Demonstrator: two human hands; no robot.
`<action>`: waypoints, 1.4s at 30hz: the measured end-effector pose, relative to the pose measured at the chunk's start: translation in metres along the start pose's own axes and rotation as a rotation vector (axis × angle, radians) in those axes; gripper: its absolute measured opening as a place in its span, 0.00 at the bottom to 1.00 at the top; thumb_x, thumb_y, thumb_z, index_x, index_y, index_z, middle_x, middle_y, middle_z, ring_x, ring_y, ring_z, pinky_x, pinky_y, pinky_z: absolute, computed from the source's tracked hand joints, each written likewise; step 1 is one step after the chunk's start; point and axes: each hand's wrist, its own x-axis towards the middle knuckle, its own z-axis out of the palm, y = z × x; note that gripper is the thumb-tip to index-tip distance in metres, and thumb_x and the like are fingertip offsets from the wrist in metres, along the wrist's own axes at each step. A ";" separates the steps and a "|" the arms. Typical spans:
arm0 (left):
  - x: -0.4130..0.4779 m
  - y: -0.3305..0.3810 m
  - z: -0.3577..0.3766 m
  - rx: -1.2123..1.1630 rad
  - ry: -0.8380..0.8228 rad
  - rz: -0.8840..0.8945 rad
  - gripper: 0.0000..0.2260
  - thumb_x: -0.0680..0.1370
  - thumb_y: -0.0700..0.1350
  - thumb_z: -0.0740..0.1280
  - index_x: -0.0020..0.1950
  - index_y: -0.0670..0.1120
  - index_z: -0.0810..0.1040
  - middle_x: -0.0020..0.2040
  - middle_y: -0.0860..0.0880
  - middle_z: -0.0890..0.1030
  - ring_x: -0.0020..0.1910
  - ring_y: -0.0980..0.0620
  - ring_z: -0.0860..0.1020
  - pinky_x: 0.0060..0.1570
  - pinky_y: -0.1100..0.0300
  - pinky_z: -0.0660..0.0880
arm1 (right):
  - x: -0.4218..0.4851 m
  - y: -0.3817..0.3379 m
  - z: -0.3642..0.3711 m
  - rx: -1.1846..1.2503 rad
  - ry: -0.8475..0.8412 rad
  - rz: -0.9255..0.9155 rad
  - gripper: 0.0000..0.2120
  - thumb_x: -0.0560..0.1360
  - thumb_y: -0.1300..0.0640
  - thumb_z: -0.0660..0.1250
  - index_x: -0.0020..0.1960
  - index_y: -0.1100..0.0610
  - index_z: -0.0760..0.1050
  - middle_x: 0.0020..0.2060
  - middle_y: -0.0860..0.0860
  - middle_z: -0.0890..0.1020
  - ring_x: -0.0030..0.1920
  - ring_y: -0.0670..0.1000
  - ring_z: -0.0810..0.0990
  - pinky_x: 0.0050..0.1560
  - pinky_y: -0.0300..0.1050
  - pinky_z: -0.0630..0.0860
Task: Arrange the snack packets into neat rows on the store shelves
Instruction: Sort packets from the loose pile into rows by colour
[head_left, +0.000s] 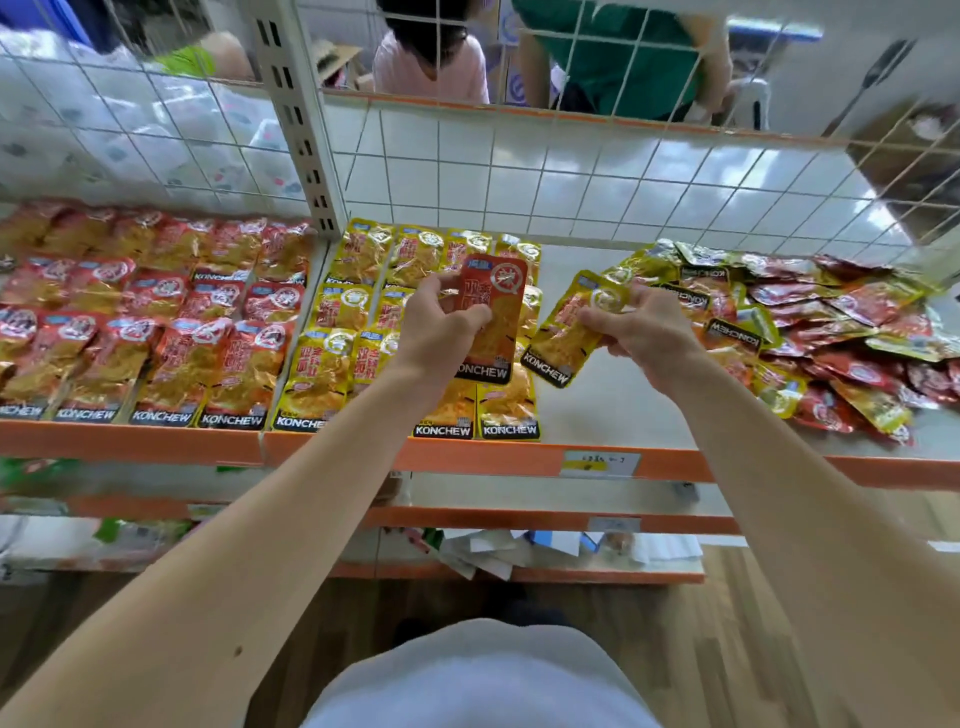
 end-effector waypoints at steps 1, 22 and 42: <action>0.002 0.000 0.004 0.014 0.011 0.017 0.19 0.76 0.37 0.69 0.66 0.46 0.73 0.51 0.43 0.84 0.43 0.49 0.84 0.35 0.61 0.79 | 0.014 0.004 0.000 -0.085 0.021 -0.047 0.23 0.70 0.53 0.78 0.61 0.57 0.76 0.42 0.54 0.84 0.36 0.47 0.81 0.39 0.42 0.77; 0.013 -0.013 0.029 0.033 0.190 0.047 0.17 0.77 0.38 0.69 0.63 0.50 0.72 0.53 0.44 0.83 0.47 0.49 0.83 0.40 0.58 0.81 | 0.032 0.042 0.018 -0.829 -0.099 -0.567 0.23 0.80 0.52 0.64 0.74 0.54 0.70 0.77 0.49 0.66 0.77 0.52 0.62 0.73 0.55 0.61; 0.002 -0.005 0.023 -0.030 0.206 0.044 0.16 0.78 0.38 0.69 0.63 0.48 0.72 0.48 0.46 0.84 0.43 0.52 0.84 0.40 0.60 0.80 | 0.070 0.011 0.063 -0.948 -0.171 -0.510 0.28 0.83 0.41 0.53 0.80 0.49 0.58 0.80 0.48 0.55 0.80 0.49 0.51 0.77 0.58 0.39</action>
